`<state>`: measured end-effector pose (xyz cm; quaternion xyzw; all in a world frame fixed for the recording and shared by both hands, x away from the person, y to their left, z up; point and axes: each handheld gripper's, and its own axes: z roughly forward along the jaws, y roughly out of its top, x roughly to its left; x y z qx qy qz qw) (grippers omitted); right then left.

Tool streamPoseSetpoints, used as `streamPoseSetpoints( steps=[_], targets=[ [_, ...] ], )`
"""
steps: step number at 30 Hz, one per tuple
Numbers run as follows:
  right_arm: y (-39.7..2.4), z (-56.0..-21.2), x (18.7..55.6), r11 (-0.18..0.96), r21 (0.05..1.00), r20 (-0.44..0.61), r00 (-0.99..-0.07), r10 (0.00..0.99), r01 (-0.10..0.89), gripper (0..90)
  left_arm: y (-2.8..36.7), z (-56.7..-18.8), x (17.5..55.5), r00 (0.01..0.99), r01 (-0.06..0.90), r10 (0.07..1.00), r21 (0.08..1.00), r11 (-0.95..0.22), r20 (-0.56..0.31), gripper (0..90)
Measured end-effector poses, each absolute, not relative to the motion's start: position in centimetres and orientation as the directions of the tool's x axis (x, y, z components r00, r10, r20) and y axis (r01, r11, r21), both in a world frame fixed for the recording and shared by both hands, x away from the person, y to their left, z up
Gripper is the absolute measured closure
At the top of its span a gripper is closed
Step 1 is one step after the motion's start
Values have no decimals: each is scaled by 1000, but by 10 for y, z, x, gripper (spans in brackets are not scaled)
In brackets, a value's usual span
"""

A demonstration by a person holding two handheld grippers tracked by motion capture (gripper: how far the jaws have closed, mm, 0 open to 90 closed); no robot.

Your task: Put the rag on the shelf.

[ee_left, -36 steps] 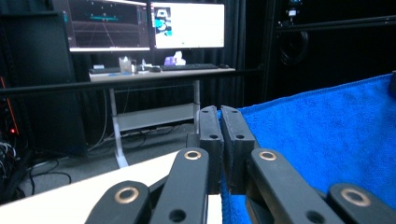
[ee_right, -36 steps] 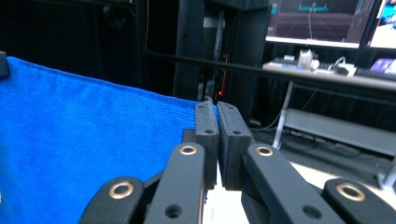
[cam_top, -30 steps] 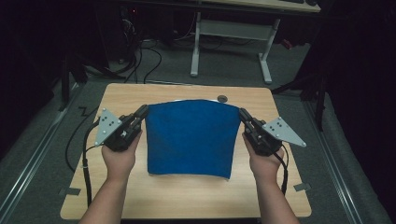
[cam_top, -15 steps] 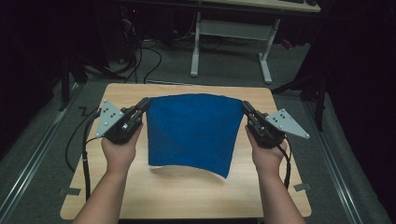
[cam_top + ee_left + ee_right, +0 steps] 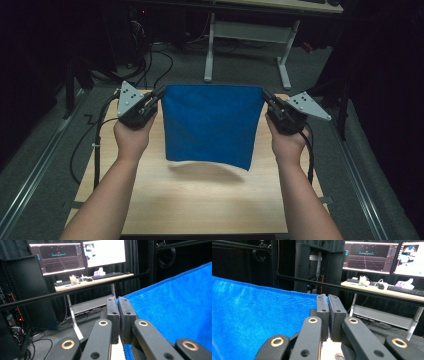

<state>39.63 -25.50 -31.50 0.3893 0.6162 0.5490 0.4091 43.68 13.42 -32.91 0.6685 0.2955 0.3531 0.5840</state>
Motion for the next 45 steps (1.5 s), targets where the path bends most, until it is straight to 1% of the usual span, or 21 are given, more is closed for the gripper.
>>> streamPoseSetpoints(
  steps=[3,6,7,16,18,19,20,22,23,24,26,27,28,31,34,35,36,40,41,42,45],
  targets=[
    [-257,-313,407,93,995,-72,-349,934,44,888,132,-329,445,570,-13,809,986,-165,143,883],
    [-260,-312,420,90,994,-66,-339,939,56,888,129,-328,463,561,-5,811,980,-197,166,883],
    [-260,-312,420,90,994,-66,-339,939,56,888,129,-328,463,561,-5,811,980,-197,166,883],
    [-260,-308,461,119,989,-84,-313,946,93,888,125,-327,499,537,25,828,978,-209,163,882],
    [-258,-311,477,135,984,-94,-304,948,118,888,122,-332,510,524,46,834,972,-229,172,882],
    [-258,-313,481,141,982,-97,-302,948,127,888,122,-336,515,522,68,837,970,-232,164,882],
    [-258,-313,481,141,982,-97,-302,948,127,888,122,-336,515,522,68,837,970,-232,164,882],
    [-256,-323,498,160,970,-97,-308,946,184,888,121,-348,525,522,131,842,962,-238,137,882],
    [-256,-326,501,166,966,-99,-308,946,200,888,121,-348,525,522,131,842,962,-238,137,882],
    [-255,-332,506,173,959,-99,-308,946,223,888,119,-358,530,522,171,843,952,-253,130,882],
    [-254,-342,512,187,949,-104,-306,946,255,888,117,-371,533,530,211,840,941,-266,118,882],
    [-254,-342,512,187,949,-104,-306,946,255,888,117,-371,533,530,211,840,941,-266,118,882],
    [-254,-352,516,188,939,-95,-308,947,289,888,117,-381,535,541,240,835,932,-273,105,882],
    [-256,-368,519,187,925,-80,-315,946,330,888,117,-398,535,556,284,826,915,-287,87,882],
    [-258,-388,519,185,910,-61,-322,945,371,888,117,-410,533,567,303,819,903,-305,86,883],
    [-258,-388,519,185,910,-61,-322,945,371,888,117,-410,533,567,303,819,903,-305,86,882],
    [-259,-400,518,176,901,-41,-326,944,397,887,118,-419,532,574,324,816,895,-306,71,883],
    [-260,-422,513,156,890,-2,-338,941,429,887,120,-436,527,586,348,809,887,-303,46,882],
    [-260,-422,513,156,890,-2,-338,941,429,887,120,-436,527,586,348,809,887,-303,46,882],
    [-260,-433,510,147,883,17,-344,939,446,887,119,-445,523,596,357,803,883,-303,35,882],
    [-259,-448,506,138,874,41,-354,934,465,887,119,-455,519,604,375,797,878,-299,14,882]
  ],
)
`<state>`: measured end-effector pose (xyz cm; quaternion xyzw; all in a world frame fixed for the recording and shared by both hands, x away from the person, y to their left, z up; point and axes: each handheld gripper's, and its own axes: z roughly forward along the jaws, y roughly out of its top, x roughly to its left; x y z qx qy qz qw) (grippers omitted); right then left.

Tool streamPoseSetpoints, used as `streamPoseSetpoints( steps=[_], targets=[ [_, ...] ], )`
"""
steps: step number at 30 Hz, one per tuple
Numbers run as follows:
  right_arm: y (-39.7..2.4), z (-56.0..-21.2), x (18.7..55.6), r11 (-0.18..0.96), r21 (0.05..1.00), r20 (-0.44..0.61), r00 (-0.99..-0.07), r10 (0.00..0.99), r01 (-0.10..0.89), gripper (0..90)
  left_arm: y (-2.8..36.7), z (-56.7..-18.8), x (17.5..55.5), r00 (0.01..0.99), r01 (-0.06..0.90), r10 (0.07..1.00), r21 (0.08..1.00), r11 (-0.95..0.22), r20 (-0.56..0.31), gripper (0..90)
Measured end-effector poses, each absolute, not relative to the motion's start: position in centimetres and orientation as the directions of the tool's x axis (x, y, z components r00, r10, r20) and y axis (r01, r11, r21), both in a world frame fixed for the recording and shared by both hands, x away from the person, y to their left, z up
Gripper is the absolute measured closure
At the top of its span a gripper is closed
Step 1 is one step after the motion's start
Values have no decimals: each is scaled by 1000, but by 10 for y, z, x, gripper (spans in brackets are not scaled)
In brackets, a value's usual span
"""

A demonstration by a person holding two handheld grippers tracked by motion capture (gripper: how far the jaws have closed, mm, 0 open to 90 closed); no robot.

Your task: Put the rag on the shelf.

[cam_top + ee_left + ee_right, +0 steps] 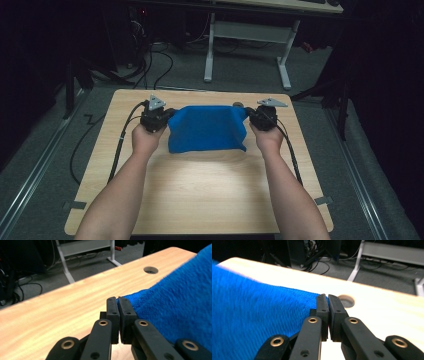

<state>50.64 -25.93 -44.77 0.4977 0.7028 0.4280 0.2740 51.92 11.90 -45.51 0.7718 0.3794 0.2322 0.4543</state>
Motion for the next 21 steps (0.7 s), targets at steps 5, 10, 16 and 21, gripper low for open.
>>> streamPoseSetpoints(
  steps=[5,10,16,21],
  targets=[
    [-255,-463,499,141,867,57,-376,925,478,886,117,-466,515,617,381,787,871,-310,10,882],
    [-255,-471,495,147,859,61,-384,921,490,885,115,-481,510,621,407,784,862,-303,-17,882],
    [-255,-479,491,140,857,68,-379,923,497,884,113,-494,506,628,416,777,861,-293,-39,879],
    [-259,-485,492,139,847,70,-367,928,514,881,113,-498,504,630,422,775,861,-285,-52,877]
  ],
)
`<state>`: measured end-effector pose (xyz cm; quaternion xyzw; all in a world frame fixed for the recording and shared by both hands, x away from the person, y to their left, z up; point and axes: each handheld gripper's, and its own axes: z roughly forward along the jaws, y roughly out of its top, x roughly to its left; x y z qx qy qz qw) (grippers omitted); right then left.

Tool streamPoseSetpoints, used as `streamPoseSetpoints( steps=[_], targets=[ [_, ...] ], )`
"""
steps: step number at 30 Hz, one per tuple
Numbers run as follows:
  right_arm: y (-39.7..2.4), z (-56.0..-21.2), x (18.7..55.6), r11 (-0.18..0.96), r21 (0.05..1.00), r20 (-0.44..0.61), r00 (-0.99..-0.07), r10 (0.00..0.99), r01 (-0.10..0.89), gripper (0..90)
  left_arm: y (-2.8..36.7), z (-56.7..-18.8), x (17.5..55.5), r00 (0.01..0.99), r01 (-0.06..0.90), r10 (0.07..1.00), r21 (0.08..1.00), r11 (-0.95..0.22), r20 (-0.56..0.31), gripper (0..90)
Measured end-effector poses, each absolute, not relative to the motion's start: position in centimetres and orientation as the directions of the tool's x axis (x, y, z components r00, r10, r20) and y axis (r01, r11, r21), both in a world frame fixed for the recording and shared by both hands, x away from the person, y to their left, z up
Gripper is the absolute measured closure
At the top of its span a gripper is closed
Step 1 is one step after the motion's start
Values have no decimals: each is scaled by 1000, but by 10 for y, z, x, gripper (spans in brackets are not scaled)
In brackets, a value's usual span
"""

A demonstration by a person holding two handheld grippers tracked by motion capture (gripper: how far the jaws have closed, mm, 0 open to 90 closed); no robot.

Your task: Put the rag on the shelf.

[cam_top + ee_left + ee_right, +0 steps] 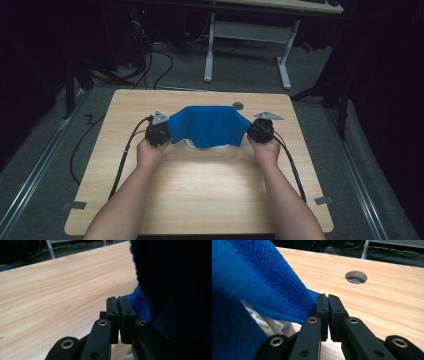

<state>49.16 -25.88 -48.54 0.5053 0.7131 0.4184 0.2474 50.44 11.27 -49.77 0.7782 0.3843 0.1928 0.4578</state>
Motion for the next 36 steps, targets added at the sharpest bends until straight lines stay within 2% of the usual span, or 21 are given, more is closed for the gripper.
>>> streamPoseSetpoints(
  steps=[5,7,8,11,12,23,36],
  targets=[
    [-260,-486,493,130,845,79,-362,929,519,841,113,-497,503,632,411,774,865,-288,-43,858],
    [-261,-485,493,128,845,80,-361,929,518,815,114,-496,502,623,411,781,868,-280,-43,792],
    [-262,-483,492,119,848,83,-352,932,516,765,115,-496,501,614,412,788,869,-274,-43,775],
    [-264,-481,491,113,851,83,-344,935,514,748,122,-497,500,596,427,800,868,-252,-61,730],
    [-266,-479,490,118,853,72,-338,938,508,738,127,-497,500,587,440,803,871,-216,-97,697],
    [-274,-463,488,107,874,55,-315,947,474,703,140,-488,501,556,426,827,883,-199,-82,670],
    [-285,-468,491,123,864,30,-294,955,488,696,156,-489,506,514,445,855,872,-203,-63,648]
  ],
)
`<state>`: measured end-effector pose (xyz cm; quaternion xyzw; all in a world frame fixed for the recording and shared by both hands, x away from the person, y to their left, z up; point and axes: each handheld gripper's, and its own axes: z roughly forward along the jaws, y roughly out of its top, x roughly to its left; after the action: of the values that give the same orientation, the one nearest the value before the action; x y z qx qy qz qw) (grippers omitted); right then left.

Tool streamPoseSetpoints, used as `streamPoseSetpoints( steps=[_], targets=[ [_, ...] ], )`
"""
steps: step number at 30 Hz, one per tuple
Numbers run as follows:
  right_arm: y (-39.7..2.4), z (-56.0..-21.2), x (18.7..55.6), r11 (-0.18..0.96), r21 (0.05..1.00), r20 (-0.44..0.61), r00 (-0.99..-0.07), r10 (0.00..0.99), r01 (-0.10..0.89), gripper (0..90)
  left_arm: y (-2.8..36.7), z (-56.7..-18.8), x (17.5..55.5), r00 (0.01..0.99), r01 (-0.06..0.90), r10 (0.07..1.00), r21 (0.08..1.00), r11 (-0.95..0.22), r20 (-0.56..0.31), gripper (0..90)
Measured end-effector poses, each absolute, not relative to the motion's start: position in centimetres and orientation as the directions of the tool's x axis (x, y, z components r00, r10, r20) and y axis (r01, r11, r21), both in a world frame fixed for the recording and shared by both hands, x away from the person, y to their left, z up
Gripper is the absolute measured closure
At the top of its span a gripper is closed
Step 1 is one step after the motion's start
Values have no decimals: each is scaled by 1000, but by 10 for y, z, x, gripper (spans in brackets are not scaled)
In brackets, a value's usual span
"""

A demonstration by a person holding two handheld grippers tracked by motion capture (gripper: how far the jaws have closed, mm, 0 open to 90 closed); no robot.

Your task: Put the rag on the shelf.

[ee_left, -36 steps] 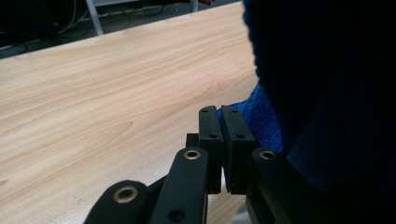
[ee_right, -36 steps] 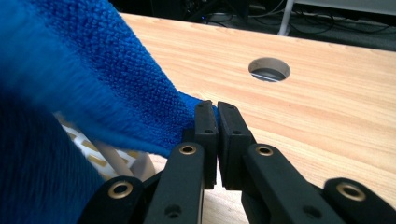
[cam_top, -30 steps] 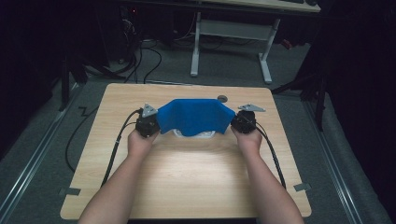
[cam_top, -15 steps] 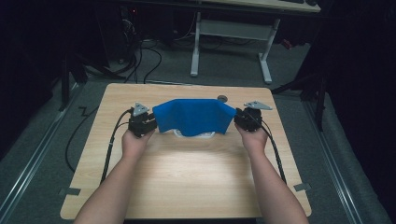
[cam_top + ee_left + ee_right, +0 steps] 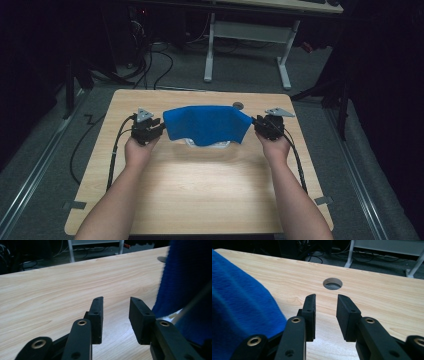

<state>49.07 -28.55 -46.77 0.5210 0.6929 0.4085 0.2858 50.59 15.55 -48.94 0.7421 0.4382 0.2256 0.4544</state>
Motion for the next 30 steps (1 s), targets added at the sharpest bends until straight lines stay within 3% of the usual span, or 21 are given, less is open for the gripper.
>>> streamPoseSetpoints(
  steps=[17,30],
  targets=[
    [-301,-466,483,120,865,16,-267,964,487,657,182,-486,502,476,446,878,876,-187,-55,620],
    [-297,-466,444,171,875,-31,-300,953,453,575,193,-492,460,489,451,871,868,-207,-46,560]
  ],
)
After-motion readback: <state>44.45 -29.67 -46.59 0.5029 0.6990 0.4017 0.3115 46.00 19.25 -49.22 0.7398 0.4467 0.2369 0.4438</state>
